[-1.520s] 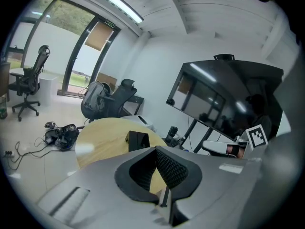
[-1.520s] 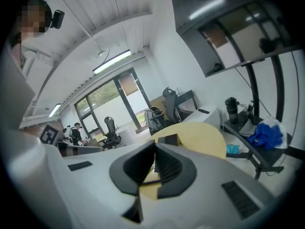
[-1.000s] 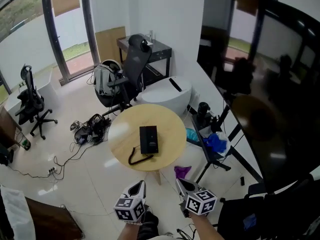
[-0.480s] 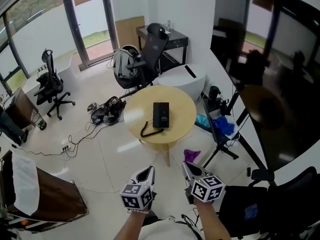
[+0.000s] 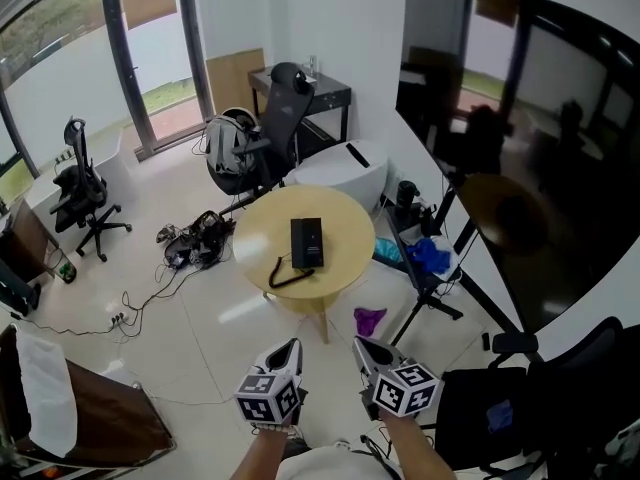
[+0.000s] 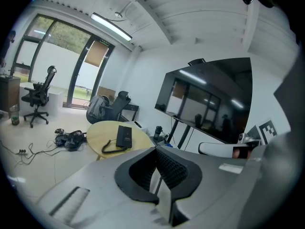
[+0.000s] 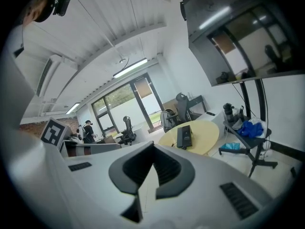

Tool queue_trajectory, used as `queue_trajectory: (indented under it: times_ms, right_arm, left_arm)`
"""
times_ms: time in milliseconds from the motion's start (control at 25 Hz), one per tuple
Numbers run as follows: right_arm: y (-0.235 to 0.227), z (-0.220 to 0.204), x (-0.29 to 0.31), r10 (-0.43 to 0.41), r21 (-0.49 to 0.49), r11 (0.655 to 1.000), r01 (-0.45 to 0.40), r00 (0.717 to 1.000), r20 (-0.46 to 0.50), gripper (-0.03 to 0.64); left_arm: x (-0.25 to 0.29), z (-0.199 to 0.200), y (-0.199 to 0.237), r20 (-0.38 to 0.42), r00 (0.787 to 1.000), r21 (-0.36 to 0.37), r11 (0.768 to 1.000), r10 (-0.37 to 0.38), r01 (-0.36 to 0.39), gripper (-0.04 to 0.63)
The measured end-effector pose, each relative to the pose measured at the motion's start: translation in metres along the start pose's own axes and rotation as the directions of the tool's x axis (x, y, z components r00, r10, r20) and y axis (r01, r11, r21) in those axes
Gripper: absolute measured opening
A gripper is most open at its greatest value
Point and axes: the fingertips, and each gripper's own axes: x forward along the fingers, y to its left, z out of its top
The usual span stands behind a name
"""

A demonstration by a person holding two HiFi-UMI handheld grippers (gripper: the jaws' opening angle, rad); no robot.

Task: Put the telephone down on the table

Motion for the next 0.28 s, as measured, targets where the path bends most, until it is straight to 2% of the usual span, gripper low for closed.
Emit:
queue_trajectory:
  times_ms: [280]
  right_arm:
    - [0.0082,-0.0074,0.0091,-0.024,-0.012,1.000,0.024,1.000,-0.010,0.011]
  left_arm:
    - [0.0013,0.0012,0.0093,0.006,0.999,0.000,0.999,-0.037,0.037,-0.015]
